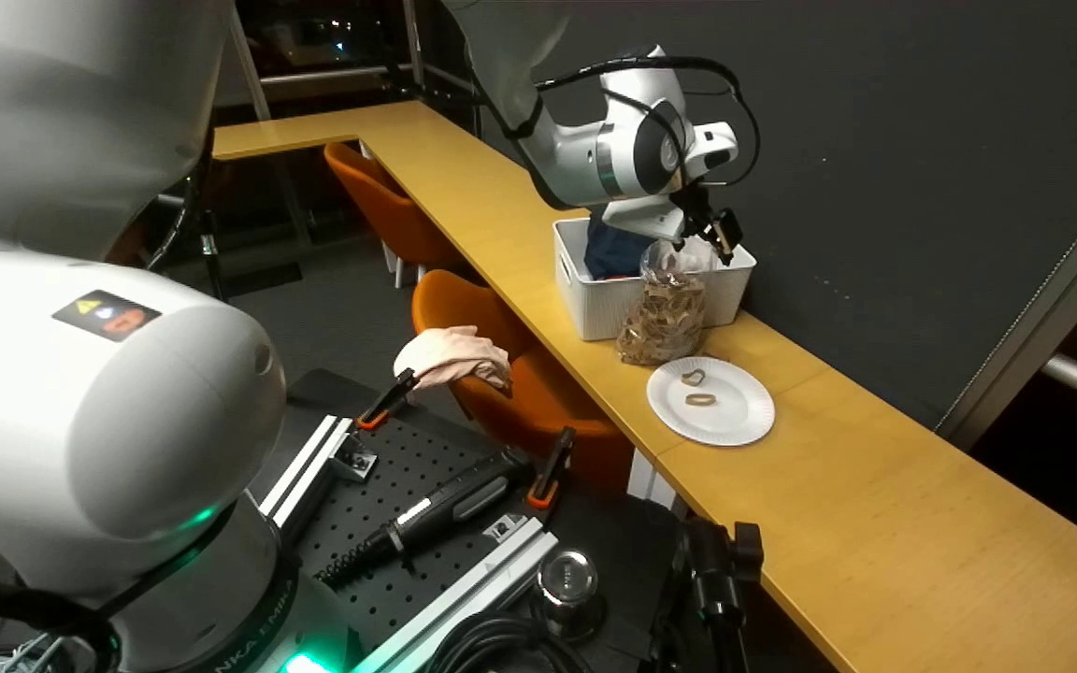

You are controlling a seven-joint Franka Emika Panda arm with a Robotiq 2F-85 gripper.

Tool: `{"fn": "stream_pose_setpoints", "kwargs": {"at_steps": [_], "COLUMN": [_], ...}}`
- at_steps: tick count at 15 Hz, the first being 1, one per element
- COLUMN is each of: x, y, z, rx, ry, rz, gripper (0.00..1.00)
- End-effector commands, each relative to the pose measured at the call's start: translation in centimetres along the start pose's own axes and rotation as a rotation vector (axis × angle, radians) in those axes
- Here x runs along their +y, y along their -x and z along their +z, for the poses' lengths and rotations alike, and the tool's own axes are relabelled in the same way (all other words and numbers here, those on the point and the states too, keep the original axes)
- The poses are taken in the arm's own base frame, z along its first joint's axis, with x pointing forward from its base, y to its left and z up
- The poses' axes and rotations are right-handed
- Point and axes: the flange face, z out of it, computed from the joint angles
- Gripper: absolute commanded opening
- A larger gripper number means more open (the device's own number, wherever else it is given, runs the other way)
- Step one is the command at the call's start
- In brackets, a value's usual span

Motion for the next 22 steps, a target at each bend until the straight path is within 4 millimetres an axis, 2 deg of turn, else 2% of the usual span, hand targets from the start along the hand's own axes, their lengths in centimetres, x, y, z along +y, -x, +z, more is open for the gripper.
{"fn": "stream_pose_setpoints", "kwargs": {"at_steps": [1,3,7,11,15,19,22], "x": [2.2,2.8,2.9,3.5,4.9,6.0,6.1], "y": [2.3,3.5,5.0,5.8,6.5,6.9,6.7], "z": [-1.1,-0.3,2.9,6.9,10.7,14.7,17.4], "rx": [-0.053,-0.083,-0.109,-0.157,-0.202,-0.241,-0.266], "ry": [0.02,0.01,-0.025,-0.038,-0.021,-0.002,-0.012], "rz": [0.043,0.047,0.051,0.067,0.106,0.18,0.231], "gripper": [1.0,1.0,1.0,1.0,1.0,1.0,1.0]}}
